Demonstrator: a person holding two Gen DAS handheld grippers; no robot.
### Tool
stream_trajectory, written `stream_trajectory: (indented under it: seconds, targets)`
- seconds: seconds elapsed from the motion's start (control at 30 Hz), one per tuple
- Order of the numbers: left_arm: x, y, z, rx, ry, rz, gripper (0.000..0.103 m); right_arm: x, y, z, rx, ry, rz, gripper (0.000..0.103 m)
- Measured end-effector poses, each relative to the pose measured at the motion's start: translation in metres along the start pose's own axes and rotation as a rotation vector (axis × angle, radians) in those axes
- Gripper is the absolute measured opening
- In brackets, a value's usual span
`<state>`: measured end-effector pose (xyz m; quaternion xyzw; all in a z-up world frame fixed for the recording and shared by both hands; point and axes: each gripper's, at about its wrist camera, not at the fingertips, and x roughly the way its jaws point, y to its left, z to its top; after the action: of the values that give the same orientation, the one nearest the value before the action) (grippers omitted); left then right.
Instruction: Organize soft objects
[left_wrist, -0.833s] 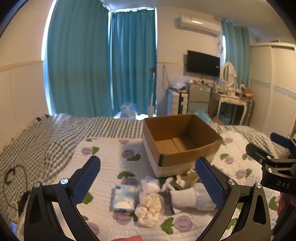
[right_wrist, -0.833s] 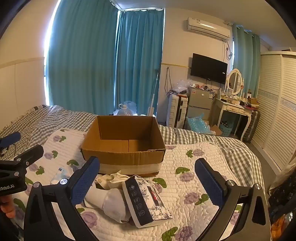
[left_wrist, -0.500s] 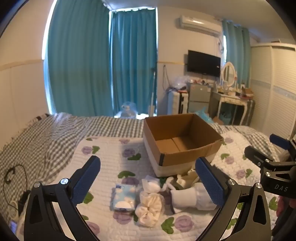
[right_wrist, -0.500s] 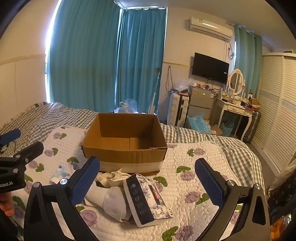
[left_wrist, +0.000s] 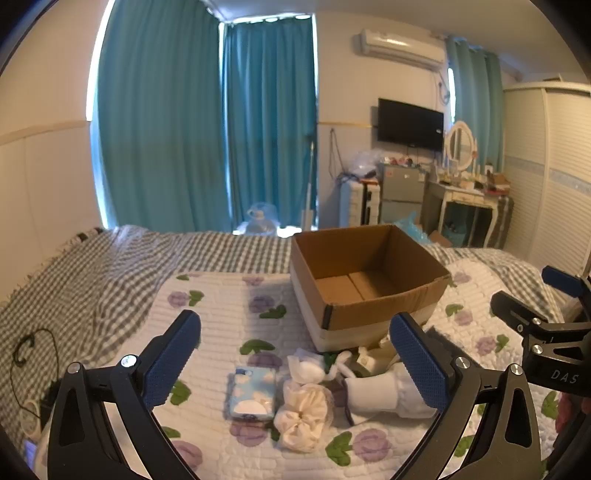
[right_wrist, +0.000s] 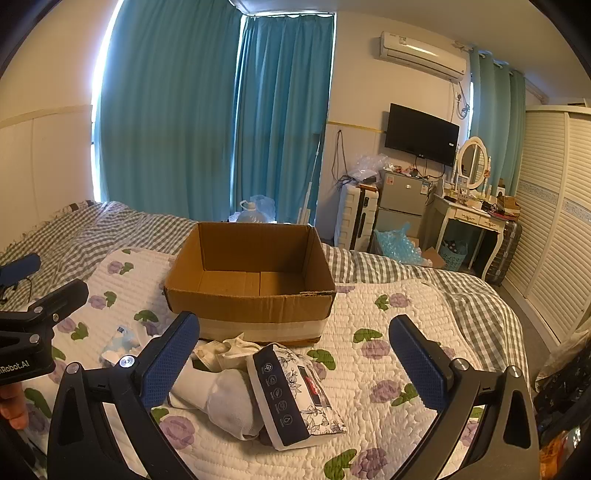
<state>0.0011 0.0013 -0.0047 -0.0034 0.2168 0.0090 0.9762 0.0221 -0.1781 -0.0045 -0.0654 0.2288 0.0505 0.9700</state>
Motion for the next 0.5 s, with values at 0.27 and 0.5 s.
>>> stream_trajectory:
  seconds: [0.27, 0.5]
  targets:
    - [-0.0006, 0.0, 0.0007, -0.001, 0.001, -0.001, 0.103, 0.0023, 0.0011, -0.0014, 0.0, 0.006, 0.003, 0.103]
    - [0.0007, -0.0006, -0.0006, -0.001, 0.006, 0.003, 0.103, 0.0041, 0.0009, -0.0029, 0.001, 0.008, 0.004, 0.103]
